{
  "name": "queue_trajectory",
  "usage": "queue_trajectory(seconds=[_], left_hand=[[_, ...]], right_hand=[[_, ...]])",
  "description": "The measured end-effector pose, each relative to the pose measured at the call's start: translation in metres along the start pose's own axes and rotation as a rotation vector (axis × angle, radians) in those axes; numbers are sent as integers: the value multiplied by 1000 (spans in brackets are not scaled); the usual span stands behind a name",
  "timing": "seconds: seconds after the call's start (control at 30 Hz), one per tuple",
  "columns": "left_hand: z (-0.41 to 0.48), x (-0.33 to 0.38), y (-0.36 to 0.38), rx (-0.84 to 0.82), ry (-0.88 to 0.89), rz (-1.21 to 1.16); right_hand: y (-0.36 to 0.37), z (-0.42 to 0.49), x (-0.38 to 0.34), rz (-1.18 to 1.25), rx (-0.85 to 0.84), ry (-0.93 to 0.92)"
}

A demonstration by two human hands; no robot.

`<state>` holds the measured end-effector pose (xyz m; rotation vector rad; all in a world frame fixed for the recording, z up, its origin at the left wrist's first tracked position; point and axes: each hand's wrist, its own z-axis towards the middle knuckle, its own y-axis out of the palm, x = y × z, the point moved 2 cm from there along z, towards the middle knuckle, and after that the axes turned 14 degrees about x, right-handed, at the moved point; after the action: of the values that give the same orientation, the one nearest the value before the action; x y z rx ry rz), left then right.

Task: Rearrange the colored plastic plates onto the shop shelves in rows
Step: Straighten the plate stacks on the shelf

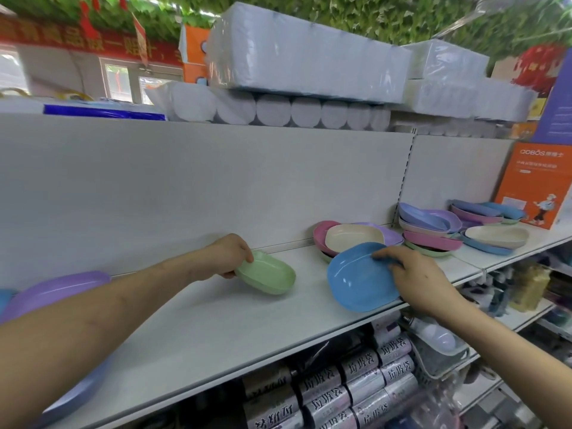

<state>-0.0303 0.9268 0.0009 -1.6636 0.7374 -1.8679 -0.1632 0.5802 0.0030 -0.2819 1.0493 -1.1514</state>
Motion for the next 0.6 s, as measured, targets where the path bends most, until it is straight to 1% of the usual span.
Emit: queue_trajectory(seconds=[0.1,0.2,0.27,0.37,0.47,0.6], left_hand=[[-17,-7,-16,18,23,-50],[-32,-21,-38,37,11,-124],[-46,-31,-54,87,-3,-169],[-73,-49,-76,190,-22,-215],[-108,-76,-99,270,-35,-202],[-155,-114,-134,300,-65,-150]], right_hand=[[5,-4,-8,118,-16,58],[13,-13,-22,121,-29,44],[19,-22,-36,152,-52,48],[37,-38,-56,249,-133,87],[63,-58,-77,352,-222,84],[88,-81,-114,421,-289,58]])
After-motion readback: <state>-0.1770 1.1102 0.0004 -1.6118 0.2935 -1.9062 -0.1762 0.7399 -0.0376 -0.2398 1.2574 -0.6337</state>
